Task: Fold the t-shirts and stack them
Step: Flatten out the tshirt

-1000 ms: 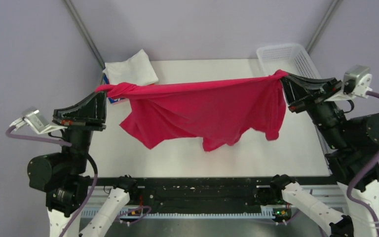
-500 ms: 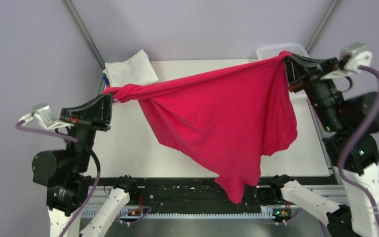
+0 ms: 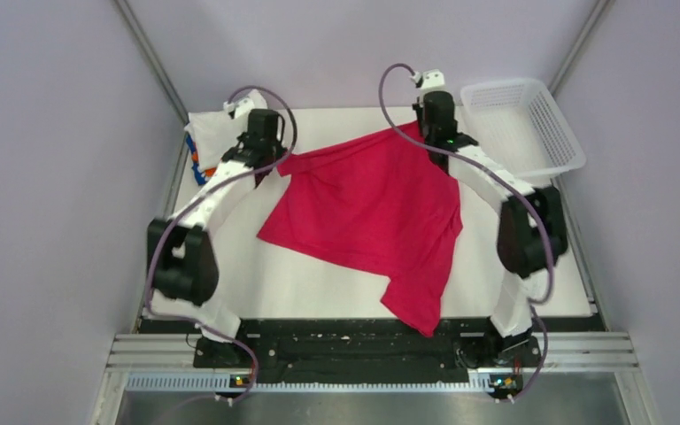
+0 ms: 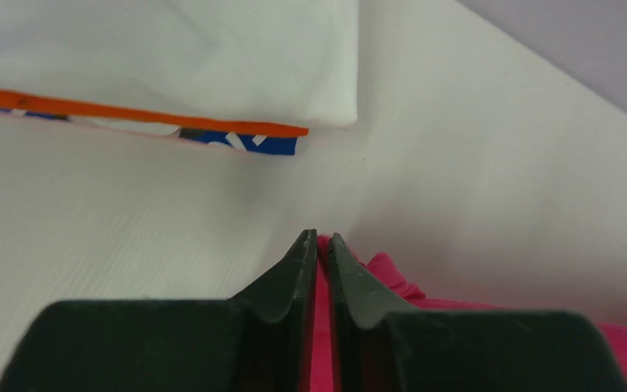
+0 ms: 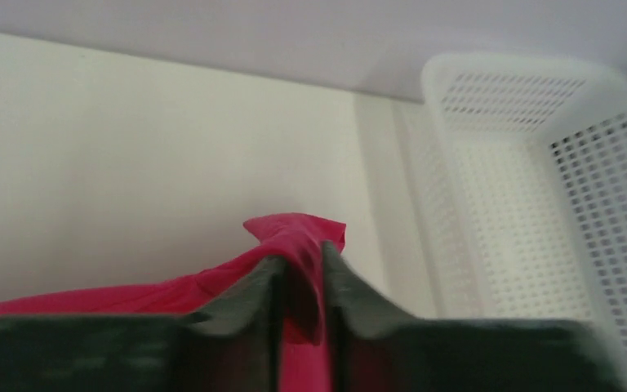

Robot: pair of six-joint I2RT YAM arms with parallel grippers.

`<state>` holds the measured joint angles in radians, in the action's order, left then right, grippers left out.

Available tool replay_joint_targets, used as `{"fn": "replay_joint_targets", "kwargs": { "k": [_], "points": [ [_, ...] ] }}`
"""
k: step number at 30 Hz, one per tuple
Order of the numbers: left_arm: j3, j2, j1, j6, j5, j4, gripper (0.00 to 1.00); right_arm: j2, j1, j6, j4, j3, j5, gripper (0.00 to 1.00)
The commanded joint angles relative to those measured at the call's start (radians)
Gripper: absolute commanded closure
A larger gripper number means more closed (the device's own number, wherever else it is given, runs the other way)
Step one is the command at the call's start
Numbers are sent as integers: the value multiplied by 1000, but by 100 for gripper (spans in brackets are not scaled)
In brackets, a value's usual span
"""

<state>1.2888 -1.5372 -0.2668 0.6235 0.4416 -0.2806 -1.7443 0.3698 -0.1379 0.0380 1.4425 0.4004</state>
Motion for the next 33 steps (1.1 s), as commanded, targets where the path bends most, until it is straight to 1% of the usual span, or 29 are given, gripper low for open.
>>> {"fn": "replay_joint_targets", "kwargs": {
  "k": [1,3,4,5,6,9,12,16,19,21,22,24,27,31,33],
  "points": [
    [305,-281,48,8,-80,-35,70,-292,-33,-8,71,302,101,65],
    [418,-374,49,3,-113,-82,34,-412,-33,-8,-3,428,134,42],
    [449,-400,49,7,-116,-103,17,-426,-32,-4,-21,454,133,23],
    [452,-400,49,6,-123,-102,3,-421,-32,-4,-20,450,117,5],
    [436,-387,49,5,-133,-88,1,-402,-32,-1,-7,427,96,2],
    [309,-315,48,-3,-182,-7,1,-307,-33,45,30,315,44,1],
    [189,-220,49,11,-220,2,1,-184,-33,123,11,185,-47,1],
    [-22,-63,49,22,-292,54,1,11,-33,317,-11,-49,-169,1],
    [-163,15,47,27,-413,120,1,156,-32,469,-35,-253,-286,1],
    [-230,20,47,46,-505,141,1,223,-29,550,-36,-370,-389,1],
    [-251,5,47,57,-542,139,1,248,-21,588,-36,-421,-416,1],
    [-267,-37,47,71,-597,122,1,283,-10,641,-70,-501,-438,1],
    [-269,-107,47,81,-654,109,1,301,12,663,-132,-561,-422,1],
    [-284,-155,50,90,-623,131,1,288,29,693,-120,-642,-411,1],
    [-275,-175,53,91,-606,132,1,255,30,694,-107,-650,-390,1]
  ]
}}
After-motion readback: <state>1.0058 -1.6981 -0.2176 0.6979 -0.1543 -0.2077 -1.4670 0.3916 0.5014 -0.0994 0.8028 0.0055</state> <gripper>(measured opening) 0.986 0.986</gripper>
